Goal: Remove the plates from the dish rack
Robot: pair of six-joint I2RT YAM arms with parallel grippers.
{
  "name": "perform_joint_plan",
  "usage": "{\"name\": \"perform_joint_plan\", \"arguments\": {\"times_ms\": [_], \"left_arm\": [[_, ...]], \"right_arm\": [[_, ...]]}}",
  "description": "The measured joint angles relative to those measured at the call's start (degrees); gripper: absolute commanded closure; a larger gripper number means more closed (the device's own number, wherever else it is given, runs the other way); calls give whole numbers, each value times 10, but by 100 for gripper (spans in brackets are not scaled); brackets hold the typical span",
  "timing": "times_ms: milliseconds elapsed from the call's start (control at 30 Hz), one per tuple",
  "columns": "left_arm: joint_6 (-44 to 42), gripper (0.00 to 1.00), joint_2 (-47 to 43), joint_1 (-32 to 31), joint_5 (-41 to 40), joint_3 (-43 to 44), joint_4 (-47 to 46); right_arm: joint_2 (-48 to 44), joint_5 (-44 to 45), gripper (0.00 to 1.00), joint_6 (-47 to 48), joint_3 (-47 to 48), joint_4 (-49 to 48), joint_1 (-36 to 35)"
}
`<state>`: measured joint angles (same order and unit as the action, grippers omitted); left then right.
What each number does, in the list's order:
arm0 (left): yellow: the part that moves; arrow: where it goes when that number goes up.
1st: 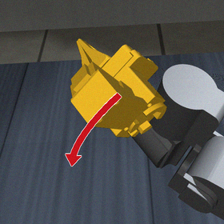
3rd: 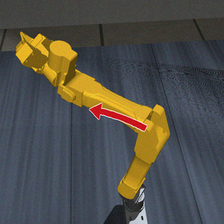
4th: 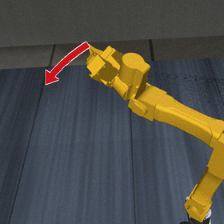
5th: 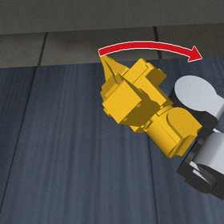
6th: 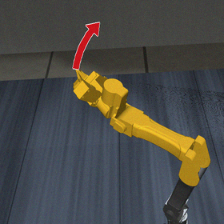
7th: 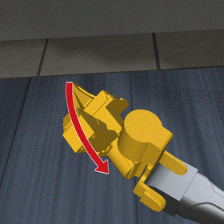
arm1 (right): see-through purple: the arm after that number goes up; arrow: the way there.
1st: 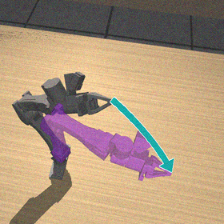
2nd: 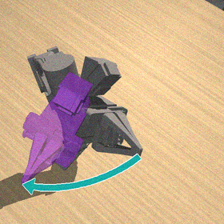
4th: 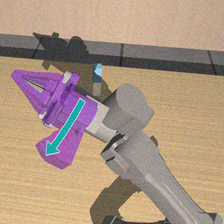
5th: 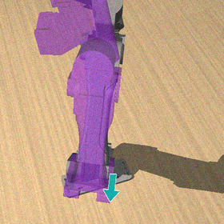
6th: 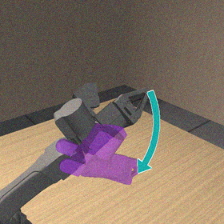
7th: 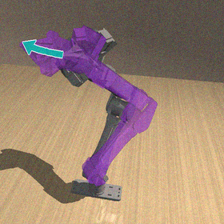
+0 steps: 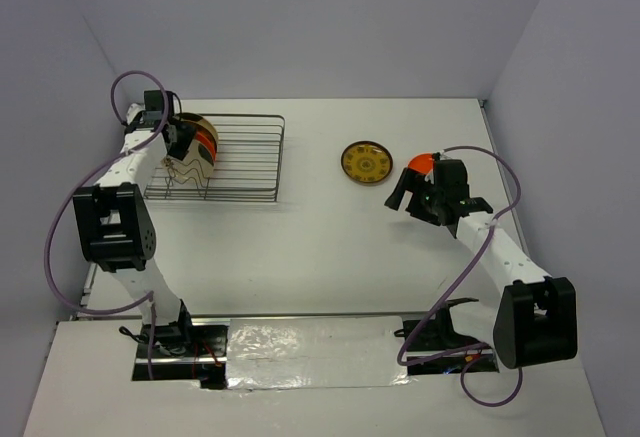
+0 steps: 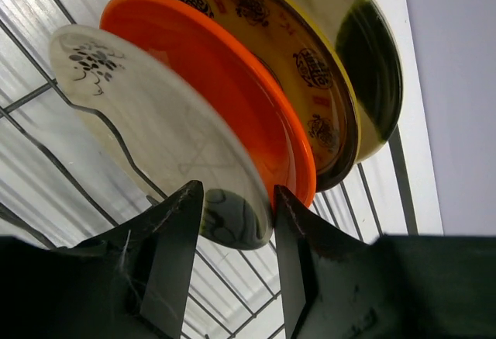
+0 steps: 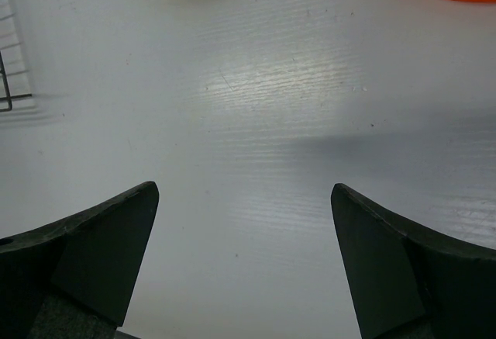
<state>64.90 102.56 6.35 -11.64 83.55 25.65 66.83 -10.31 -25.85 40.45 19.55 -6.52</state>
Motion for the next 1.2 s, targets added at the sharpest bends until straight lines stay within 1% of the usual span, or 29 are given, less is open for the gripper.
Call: {"name": "perform_joint_plan", "arguments": {"times_ms": [67,167,200,267,333,367,467,700,800,900,1067,1200], "left_arm": [[0,47,7,0,-1,0,-4],[1,55,12,0,0,0,-10],[1,59,12,0,0,0,-13],[3,71,12,0,1,0,-19],[6,76,10,0,1,0,-26],[10,81,5,0,0,-3,-26],[13,90,-21,1,-3,-20,-16],[16,94,-92,3,-7,-52,-4],[16,100,-128,4,-7,-52,-4],[8,100,-162,4,-7,-51,-3],[-58,99,-215,4,-9,-28,16],[-143,100,-247,-5,26,3,1]], "right_arm": [[0,-2,0,0,0,0,0],[0,-6,0,2,1,-1,0],[0,-7,0,2,1,-1,0],[0,-9,0,2,1,-1,0],[-1,-12,0,2,1,-1,0],[-2,-12,0,2,1,0,0],[-10,-13,0,2,5,2,-2],[-26,-16,0,2,19,2,-6],[-27,-18,0,2,20,4,-7],[-33,-20,0,2,21,13,-7],[-49,-26,0,1,43,36,-7],[-70,-53,0,-7,79,43,-7]]}}
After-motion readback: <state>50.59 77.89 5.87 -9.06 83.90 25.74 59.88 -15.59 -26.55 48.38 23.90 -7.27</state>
